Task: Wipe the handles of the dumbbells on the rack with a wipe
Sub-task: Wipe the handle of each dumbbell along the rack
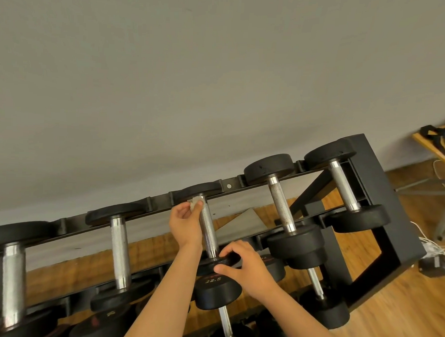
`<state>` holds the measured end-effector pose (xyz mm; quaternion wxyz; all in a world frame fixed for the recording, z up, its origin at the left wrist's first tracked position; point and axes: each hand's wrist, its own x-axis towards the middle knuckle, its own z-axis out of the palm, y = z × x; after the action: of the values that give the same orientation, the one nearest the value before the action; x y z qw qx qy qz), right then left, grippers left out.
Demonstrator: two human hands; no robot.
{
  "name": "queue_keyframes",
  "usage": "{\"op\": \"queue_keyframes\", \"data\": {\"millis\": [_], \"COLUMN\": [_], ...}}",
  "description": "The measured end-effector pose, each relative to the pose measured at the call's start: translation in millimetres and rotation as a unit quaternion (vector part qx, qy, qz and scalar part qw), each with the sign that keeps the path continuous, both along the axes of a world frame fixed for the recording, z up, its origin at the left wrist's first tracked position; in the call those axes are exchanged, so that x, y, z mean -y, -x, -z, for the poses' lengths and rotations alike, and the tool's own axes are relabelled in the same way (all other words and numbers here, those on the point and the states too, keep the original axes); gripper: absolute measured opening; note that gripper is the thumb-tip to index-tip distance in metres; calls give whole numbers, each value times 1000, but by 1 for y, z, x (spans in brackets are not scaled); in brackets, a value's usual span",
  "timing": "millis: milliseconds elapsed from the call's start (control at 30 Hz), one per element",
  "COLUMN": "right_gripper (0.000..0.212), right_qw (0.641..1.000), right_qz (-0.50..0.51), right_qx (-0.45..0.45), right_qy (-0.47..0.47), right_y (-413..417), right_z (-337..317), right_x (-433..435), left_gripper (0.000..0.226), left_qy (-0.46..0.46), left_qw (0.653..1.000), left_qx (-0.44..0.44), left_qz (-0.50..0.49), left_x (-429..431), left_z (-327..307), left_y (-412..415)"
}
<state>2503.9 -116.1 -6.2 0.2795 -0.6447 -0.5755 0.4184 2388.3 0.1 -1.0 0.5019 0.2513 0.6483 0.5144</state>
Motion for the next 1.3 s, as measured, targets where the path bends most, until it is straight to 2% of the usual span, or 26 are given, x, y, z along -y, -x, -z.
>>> {"op": "queue_keyframes", "data": {"millis": [300, 367, 467, 567, 667, 833, 1000, 1067, 1133, 1300], "right_gripper": [22, 22, 22, 22, 23, 22, 21, 20, 20, 20], "right_qw": [1000, 1000, 1000, 1000, 1000, 1000, 1000, 1000, 1000, 1000], "right_qz": [2, 0, -3, 0, 0, 1, -2, -2, -4, -3], "right_qx": [-8, -8, -4, -6, -8, -13, -17, -19, -22, -24], "right_qy": [1, 0, -1, -4, -5, -5, -8, -4, -3, 1], "right_y": [0, -1, 0, 0, -1, -2, -1, -2, -3, -3], "right_z": [0, 0, 2, 2, 2, 3, 4, 4, 4, 2], "right_x": [0, 0, 0, 0, -1, 1, -1, -1, 0, 0], "left_gripper": [38, 33, 11, 9, 29, 7, 36, 30, 13, 6], "left_qy": [67, 67, 48, 45, 60, 59, 72, 73, 63, 38], "left_qw": [998, 998, 999, 999, 997, 998, 994, 994, 994, 995], "left_qx": [15, 17, 17, 26, 39, 19, 15, 0, -8, -16], "left_qz": [-6, 6, -8, -15, 21, 12, 77, 84, 85, 93], "left_x": [-11, -11, -10, -8, -3, -7, 1, -4, -5, 0], "left_z": [-4, -4, 3, 3, 1, 7, 8, 10, 10, 9], "left_y": [-7, -6, 0, 1, -3, 10, 6, 10, 14, 18]}}
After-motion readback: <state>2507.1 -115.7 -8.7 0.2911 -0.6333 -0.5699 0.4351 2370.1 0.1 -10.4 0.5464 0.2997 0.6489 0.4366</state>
